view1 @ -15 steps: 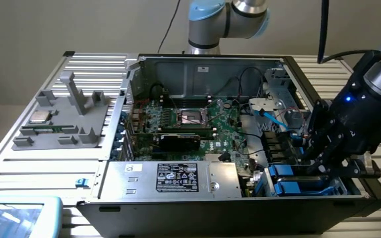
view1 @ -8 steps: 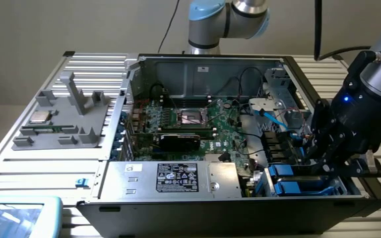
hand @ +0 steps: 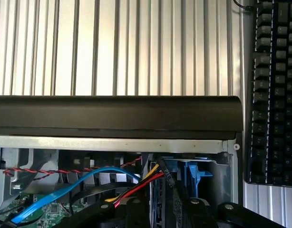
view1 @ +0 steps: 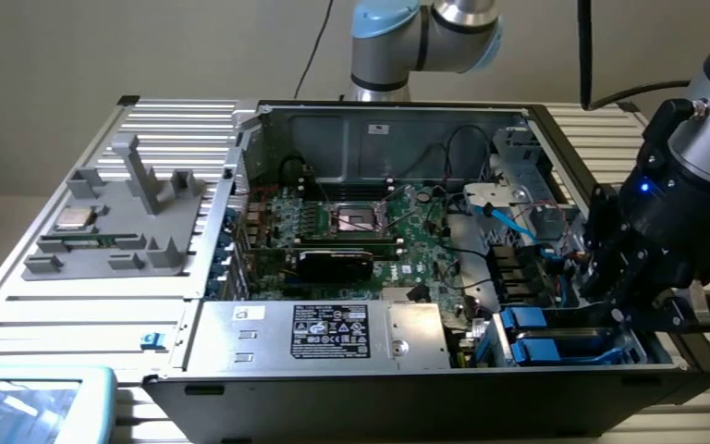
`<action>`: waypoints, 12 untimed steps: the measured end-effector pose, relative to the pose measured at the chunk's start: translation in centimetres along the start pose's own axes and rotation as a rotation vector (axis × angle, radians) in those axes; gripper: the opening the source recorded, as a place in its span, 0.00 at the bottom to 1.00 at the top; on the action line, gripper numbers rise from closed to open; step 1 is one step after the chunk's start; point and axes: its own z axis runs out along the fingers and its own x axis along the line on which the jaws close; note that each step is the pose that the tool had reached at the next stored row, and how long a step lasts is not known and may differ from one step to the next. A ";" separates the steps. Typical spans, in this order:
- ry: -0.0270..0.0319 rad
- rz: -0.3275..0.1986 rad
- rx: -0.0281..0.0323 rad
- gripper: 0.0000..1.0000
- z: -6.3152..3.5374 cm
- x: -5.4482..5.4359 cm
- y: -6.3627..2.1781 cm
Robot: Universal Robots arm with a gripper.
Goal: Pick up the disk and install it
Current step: 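Insert the first disk wire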
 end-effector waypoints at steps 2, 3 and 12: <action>-0.0016 -0.002 -0.0041 0.34 -0.03 -0.3 -0.16; -0.0025 -0.003 -0.0058 0.34 -0.04 -0.4 -0.23; -0.0076 -0.014 -0.0273 0.34 -0.16 -1.3 -1.16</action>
